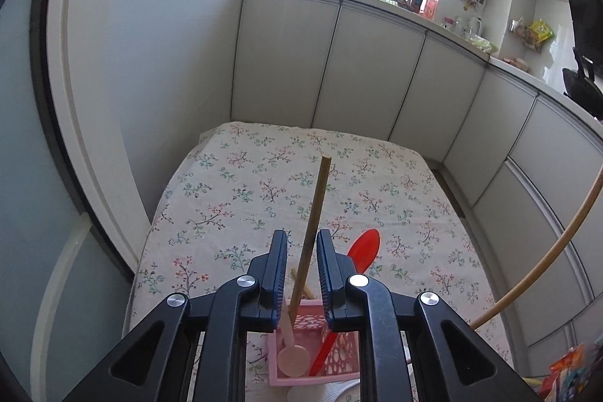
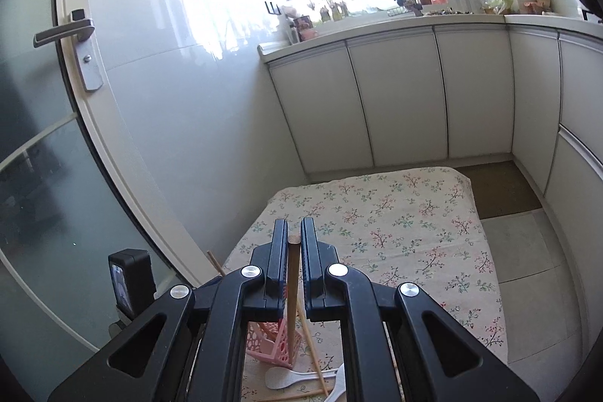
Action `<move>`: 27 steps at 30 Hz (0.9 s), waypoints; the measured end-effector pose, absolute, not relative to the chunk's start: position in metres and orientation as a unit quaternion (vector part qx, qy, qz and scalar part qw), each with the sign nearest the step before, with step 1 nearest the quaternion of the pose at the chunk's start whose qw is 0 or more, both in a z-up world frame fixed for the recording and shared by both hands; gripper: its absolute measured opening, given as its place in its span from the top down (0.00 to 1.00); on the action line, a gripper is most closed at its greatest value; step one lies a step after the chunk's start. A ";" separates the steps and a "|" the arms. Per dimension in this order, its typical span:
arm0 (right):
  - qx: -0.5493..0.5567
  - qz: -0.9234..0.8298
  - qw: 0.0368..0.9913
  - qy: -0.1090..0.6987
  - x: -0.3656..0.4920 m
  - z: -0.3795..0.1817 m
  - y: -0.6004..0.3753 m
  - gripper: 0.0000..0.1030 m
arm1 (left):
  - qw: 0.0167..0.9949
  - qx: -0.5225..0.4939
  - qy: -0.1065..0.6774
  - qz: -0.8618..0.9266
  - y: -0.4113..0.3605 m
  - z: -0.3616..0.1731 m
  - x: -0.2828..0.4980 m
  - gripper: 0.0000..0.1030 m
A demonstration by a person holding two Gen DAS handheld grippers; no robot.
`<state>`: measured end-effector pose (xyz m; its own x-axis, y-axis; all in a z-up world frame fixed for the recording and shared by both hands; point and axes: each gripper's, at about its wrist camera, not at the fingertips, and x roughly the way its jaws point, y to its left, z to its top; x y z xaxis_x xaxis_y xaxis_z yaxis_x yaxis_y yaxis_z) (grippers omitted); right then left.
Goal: Organize utensils
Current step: 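Lower both chopsticks upright into the pink basket and open both tools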
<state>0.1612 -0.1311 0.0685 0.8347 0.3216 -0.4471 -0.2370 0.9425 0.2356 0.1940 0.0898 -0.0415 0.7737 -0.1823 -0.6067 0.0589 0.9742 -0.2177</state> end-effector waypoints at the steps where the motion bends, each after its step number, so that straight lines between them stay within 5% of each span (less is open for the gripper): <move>1: 0.085 0.149 0.954 0.245 0.162 0.071 -0.129 0.93 | 0.938 -0.098 0.327 -0.066 0.092 -0.039 0.191 0.77; 10: 0.062 0.179 0.953 0.236 0.186 0.069 -0.084 0.93 | 0.938 -0.125 0.321 -0.045 0.120 -0.022 0.165 0.47; 27: -0.030 0.182 0.939 0.291 0.232 -0.018 -0.016 0.93 | 0.911 -0.108 0.399 -0.017 0.139 -0.056 0.170 0.42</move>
<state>0.2318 -0.0161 -0.0185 0.7641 0.3248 -0.5573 -0.3594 0.9318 0.0504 0.1698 0.1395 -0.0565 0.6815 -0.1176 -0.7223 -0.0543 0.9762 -0.2102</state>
